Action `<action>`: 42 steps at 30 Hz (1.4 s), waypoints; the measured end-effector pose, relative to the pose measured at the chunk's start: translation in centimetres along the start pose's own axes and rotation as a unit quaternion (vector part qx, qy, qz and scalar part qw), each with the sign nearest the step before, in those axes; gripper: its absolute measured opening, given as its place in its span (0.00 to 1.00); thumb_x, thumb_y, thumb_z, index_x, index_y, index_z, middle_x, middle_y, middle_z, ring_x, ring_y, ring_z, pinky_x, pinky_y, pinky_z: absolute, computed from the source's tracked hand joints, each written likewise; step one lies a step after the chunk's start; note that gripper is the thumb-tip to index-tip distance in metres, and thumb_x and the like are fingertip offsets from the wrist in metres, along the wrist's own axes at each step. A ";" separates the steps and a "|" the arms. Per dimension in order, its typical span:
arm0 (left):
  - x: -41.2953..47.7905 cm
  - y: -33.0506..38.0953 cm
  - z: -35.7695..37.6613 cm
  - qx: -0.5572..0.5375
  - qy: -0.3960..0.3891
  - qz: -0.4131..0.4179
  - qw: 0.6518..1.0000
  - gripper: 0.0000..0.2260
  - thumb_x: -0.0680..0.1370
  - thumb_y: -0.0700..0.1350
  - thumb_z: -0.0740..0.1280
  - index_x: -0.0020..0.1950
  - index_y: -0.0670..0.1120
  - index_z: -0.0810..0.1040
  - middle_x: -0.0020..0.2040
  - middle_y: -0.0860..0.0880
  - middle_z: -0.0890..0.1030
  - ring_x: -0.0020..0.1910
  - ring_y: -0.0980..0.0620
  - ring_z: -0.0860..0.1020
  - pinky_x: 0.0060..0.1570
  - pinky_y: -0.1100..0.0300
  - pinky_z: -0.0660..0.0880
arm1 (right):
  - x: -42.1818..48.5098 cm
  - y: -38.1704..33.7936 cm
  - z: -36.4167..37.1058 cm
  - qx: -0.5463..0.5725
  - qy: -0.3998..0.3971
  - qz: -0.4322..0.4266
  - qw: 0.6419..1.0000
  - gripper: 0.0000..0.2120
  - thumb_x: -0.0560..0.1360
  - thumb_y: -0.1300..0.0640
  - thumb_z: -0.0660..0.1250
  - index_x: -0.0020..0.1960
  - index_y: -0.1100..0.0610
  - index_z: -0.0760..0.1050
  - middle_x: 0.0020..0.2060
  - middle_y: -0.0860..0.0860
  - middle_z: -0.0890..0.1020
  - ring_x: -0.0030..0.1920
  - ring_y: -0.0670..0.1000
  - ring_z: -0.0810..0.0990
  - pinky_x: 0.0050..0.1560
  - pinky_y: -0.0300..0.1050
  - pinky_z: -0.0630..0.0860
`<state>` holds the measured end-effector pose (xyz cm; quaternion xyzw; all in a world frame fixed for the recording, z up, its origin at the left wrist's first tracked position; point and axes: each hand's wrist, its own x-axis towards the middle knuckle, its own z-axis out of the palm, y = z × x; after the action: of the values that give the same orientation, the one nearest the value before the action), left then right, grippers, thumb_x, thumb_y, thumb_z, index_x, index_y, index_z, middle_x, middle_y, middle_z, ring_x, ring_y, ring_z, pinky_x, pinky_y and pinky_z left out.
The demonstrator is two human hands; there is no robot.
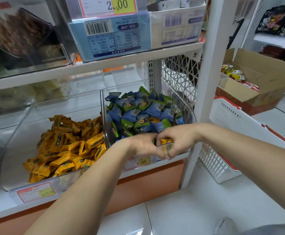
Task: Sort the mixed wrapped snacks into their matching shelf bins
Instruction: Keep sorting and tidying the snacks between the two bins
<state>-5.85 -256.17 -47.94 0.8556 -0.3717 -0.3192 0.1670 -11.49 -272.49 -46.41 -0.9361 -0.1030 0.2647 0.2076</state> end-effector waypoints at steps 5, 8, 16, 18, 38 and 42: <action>-0.1 0.0 -0.2 0.006 -0.026 0.010 1.000 0.30 0.70 0.53 0.75 0.69 0.54 0.68 0.64 0.53 0.76 0.60 0.51 0.75 0.63 0.53 0.72 | -0.9 0.4 0.1 -0.011 0.060 -0.027 0.998 0.13 0.71 0.53 0.76 0.52 0.45 0.75 0.37 0.44 0.78 0.33 0.42 0.76 0.37 0.43 0.76; -0.1 0.1 -0.2 0.008 -0.026 0.029 0.999 0.22 0.70 0.52 0.75 0.62 0.58 0.71 0.57 0.56 0.78 0.54 0.53 0.77 0.57 0.56 0.75 | -1.9 0.7 0.0 -0.014 0.064 -0.049 0.997 0.16 0.73 0.56 0.72 0.55 0.40 0.74 0.42 0.43 0.79 0.38 0.44 0.78 0.39 0.42 0.76; -1.0 -0.3 -0.3 0.060 0.034 0.016 0.997 0.17 0.70 0.56 0.74 0.55 0.55 0.75 0.45 0.54 0.79 0.42 0.53 0.77 0.40 0.59 0.72 | -2.6 1.1 0.2 0.011 0.093 -0.066 0.993 0.15 0.77 0.55 0.68 0.56 0.35 0.72 0.43 0.54 0.83 0.39 0.58 0.82 0.45 0.58 0.80; -1.3 -0.5 -0.4 0.059 0.033 0.013 0.998 0.18 0.70 0.58 0.74 0.56 0.57 0.74 0.46 0.56 0.79 0.45 0.54 0.77 0.44 0.59 0.73 | -2.7 1.0 0.3 0.023 0.103 -0.067 0.992 0.15 0.77 0.54 0.69 0.55 0.35 0.74 0.42 0.54 0.84 0.39 0.59 0.82 0.44 0.59 0.80; -4.6 0.8 -1.8 -0.213 0.289 0.080 0.930 0.09 0.82 0.44 0.64 0.60 0.55 0.74 0.49 0.50 0.82 0.37 0.53 0.85 0.37 0.60 0.79 | -2.9 -1.0 0.5 0.251 0.397 0.005 0.883 0.05 0.78 0.53 0.70 0.51 0.50 0.74 0.38 0.48 0.83 0.38 0.50 0.83 0.33 0.49 0.82; -6.2 1.6 -2.6 -0.289 0.345 0.075 0.890 0.09 0.81 0.43 0.65 0.59 0.54 0.74 0.48 0.46 0.82 0.37 0.49 0.85 0.37 0.56 0.81 | -3.5 -3.3 -1.6 0.434 0.389 -0.011 0.812 0.03 0.76 0.59 0.72 0.49 0.56 0.80 0.44 0.54 0.86 0.43 0.49 0.86 0.39 0.45 0.84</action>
<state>-8.12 -252.52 -42.55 0.7951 -0.2453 -0.0842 0.5482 -13.87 -271.12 -42.12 -0.7720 0.1015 -0.1063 0.6184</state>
